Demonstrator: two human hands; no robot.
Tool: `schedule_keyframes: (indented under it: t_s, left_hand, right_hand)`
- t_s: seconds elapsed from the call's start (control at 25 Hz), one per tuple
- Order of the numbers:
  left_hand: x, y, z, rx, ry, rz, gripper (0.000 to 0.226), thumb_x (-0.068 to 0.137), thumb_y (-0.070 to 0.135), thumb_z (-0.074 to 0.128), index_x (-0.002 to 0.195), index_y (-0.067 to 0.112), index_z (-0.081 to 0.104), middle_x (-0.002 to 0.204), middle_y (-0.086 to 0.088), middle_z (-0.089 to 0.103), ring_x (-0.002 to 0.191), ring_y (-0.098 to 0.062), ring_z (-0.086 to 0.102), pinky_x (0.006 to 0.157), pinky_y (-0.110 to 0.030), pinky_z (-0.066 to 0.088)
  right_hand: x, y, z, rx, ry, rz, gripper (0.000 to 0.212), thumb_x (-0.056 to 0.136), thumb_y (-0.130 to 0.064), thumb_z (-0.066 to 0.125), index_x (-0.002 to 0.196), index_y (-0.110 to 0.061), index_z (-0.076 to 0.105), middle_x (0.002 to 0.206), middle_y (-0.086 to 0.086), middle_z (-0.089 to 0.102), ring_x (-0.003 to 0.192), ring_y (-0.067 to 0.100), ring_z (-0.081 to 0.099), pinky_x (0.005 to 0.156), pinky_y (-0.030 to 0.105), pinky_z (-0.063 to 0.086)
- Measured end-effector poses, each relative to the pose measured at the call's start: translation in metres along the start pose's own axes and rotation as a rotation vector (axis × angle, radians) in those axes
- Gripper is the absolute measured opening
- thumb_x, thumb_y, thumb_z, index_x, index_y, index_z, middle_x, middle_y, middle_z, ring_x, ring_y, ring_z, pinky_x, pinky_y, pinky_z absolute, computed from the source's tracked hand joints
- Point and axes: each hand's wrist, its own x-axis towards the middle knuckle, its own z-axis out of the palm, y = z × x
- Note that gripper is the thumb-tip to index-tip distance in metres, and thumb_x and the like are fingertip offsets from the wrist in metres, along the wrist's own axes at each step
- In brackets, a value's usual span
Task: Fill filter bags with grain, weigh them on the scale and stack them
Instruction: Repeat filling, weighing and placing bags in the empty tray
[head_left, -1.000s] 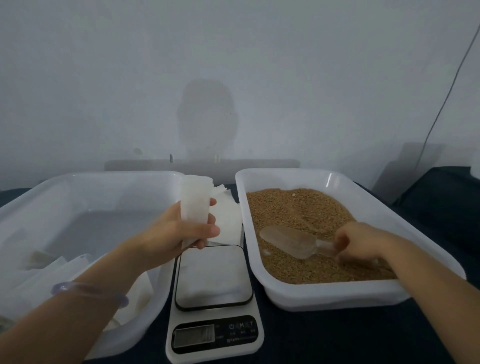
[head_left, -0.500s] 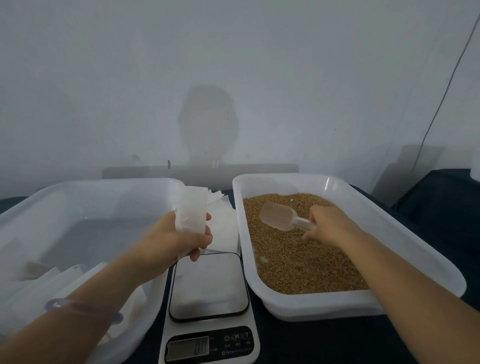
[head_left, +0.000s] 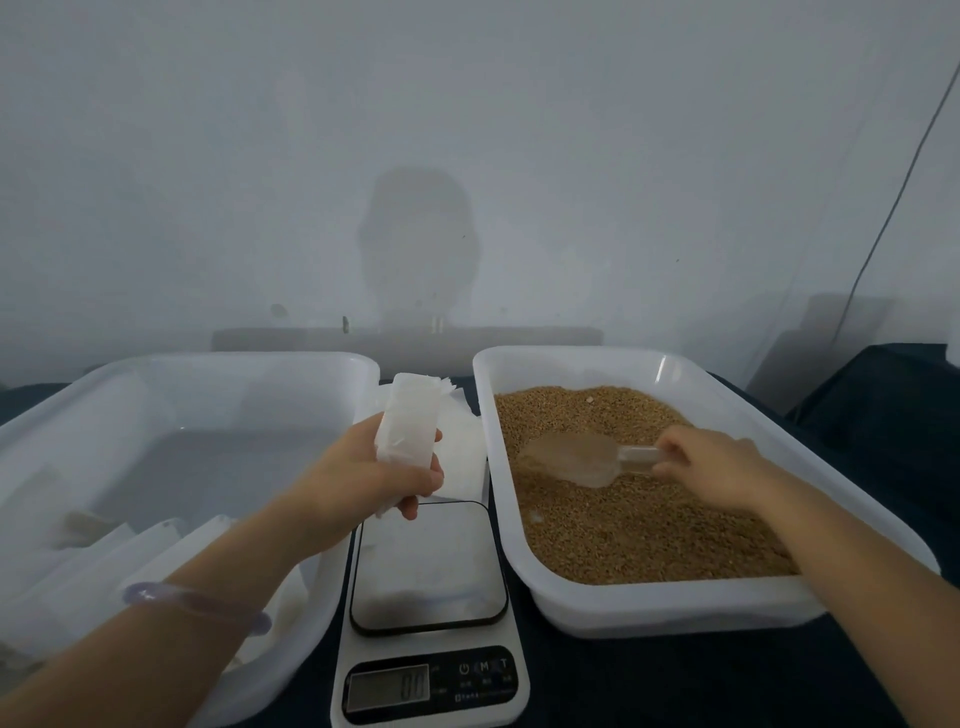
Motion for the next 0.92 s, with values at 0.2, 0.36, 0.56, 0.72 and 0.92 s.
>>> schedule_keyframes:
  t_s: [0.2, 0.36, 0.56, 0.72, 0.92]
  left_hand:
    - [-0.001, 0.001, 0.001, 0.050, -0.005, -0.003, 0.061, 0.048, 0.026, 0.078, 0.103, 0.009, 0.056, 0.066, 0.001, 0.064, 0.055, -0.019, 0.054, 0.060, -0.036, 0.042]
    - [-0.003, 0.013, 0.006, 0.110, 0.006, -0.036, 0.049, 0.059, 0.016, 0.077, 0.103, 0.011, 0.057, 0.066, 0.002, 0.063, 0.049, -0.015, 0.053, 0.055, -0.030, 0.044]
    - [0.010, 0.032, 0.048, 0.359, 0.006, 0.059, 0.043, 0.070, 0.015, 0.077, 0.105, 0.025, 0.055, 0.087, -0.002, 0.063, 0.051, -0.008, 0.057, 0.045, -0.017, 0.044]
    - [0.021, 0.024, 0.070, 0.535, 0.017, 0.048, 0.043, 0.071, 0.020, 0.075, 0.108, 0.021, 0.052, 0.093, -0.001, 0.059, 0.068, -0.011, 0.055, 0.050, -0.021, 0.044]
    - [0.025, 0.019, 0.068, 0.556, 0.030, 0.042, 0.040, 0.070, 0.023, 0.077, 0.101, 0.022, 0.051, 0.091, 0.002, 0.059, 0.070, -0.012, 0.056, 0.047, -0.019, 0.043]
  right_hand:
    - [-0.021, 0.016, -0.018, 0.074, 0.093, -0.005, 0.022, 0.095, -0.028, 0.052, 0.116, -0.032, 0.056, 0.104, -0.012, 0.061, 0.098, 0.011, 0.056, 0.102, 0.047, 0.036]
    - [-0.039, 0.025, -0.027, 0.204, 0.167, -0.020, 0.024, 0.095, -0.024, 0.052, 0.118, -0.029, 0.057, 0.114, -0.009, 0.058, 0.107, 0.012, 0.052, 0.103, 0.046, 0.035]
    - [-0.059, 0.025, -0.059, 0.387, 0.222, -0.119, 0.028, 0.092, -0.024, 0.056, 0.118, -0.033, 0.059, 0.113, -0.012, 0.058, 0.104, 0.006, 0.051, 0.094, 0.029, 0.036]
    - [-0.077, 0.021, -0.086, 0.503, 0.276, -0.219, 0.026, 0.088, -0.026, 0.059, 0.101, -0.049, 0.060, 0.108, -0.028, 0.057, 0.102, -0.012, 0.048, 0.096, 0.028, 0.034]
    - [-0.079, 0.014, -0.104, 0.334, 0.265, -0.311, 0.028, 0.088, -0.023, 0.060, 0.101, -0.047, 0.057, 0.105, -0.026, 0.058, 0.101, -0.007, 0.053, 0.093, 0.029, 0.038]
